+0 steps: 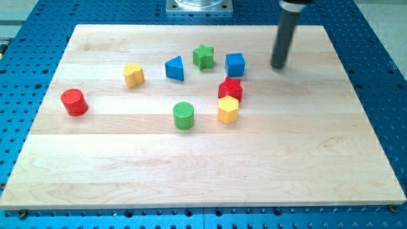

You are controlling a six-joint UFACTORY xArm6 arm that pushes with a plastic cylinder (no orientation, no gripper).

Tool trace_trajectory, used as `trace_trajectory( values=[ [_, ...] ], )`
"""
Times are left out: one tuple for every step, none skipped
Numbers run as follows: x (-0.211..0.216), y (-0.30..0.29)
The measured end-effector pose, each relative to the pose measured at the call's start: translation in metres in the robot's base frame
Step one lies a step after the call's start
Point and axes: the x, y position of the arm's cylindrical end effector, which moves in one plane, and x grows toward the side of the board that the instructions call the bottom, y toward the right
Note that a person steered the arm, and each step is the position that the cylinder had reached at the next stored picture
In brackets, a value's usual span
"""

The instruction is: Push the red star closer to the triangle

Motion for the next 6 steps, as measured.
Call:
trace_trajectory(
  values=[
    [0.042,-0.009],
    [0.067,-0.047],
    [0.084,-0.100],
    [0.079,-0.130],
    [0.075,-0.152],
    [0.074,-0.172]
  ],
)
